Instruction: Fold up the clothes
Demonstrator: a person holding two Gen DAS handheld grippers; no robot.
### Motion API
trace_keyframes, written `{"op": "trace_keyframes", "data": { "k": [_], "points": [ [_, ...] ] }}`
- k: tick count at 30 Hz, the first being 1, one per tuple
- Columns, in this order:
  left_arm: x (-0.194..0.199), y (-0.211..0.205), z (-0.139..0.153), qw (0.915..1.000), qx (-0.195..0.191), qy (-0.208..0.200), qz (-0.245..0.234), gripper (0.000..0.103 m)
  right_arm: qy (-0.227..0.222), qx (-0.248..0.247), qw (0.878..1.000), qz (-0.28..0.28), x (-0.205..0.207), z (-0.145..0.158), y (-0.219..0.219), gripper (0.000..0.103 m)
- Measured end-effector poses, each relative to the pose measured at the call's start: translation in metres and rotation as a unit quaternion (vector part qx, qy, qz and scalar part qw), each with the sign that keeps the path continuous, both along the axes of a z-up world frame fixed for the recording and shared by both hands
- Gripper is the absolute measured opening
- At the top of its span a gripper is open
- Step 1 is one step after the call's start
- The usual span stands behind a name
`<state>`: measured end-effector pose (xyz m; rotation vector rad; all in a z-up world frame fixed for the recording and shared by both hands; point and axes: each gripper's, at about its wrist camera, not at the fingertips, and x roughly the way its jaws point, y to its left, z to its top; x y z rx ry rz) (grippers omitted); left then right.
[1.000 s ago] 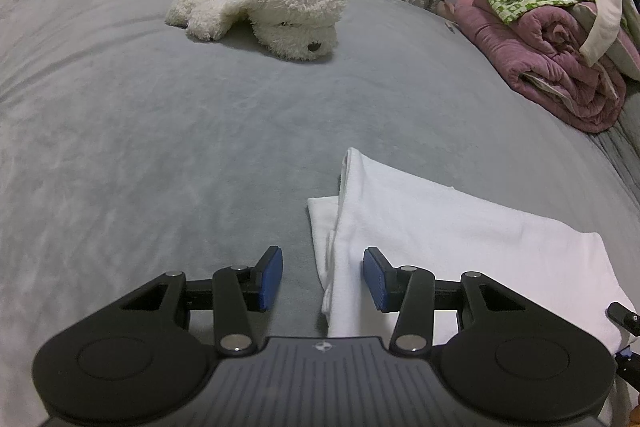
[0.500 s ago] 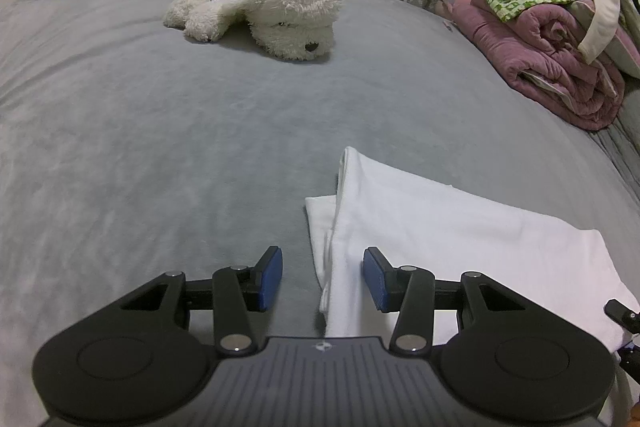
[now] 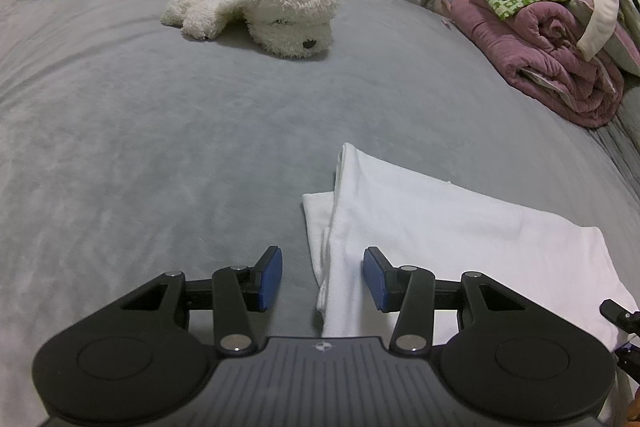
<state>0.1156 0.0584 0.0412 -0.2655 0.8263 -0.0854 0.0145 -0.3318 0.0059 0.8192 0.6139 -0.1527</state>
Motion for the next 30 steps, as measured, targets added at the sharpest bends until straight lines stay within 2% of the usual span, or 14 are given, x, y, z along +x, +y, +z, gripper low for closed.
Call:
{"op": "trace_keyframes", "data": {
  "k": [12,17,30],
  "points": [
    [0.000,-0.002,-0.001,1.0000,0.002,0.000,-0.003,0.044,0.005,0.007,1.000,0.001,0.001,0.000,-0.005,0.030],
    [-0.001,-0.002,-0.001,1.0000,0.001,0.001,-0.003,0.044,-0.001,-0.042,0.999,0.007,-0.001,0.010,0.007,0.027],
    [-0.002,-0.004,0.003,0.9999,0.009,-0.005,-0.011,0.044,-0.005,-0.072,0.997,0.012,-0.003,0.019,0.009,0.025]
  ]
}}
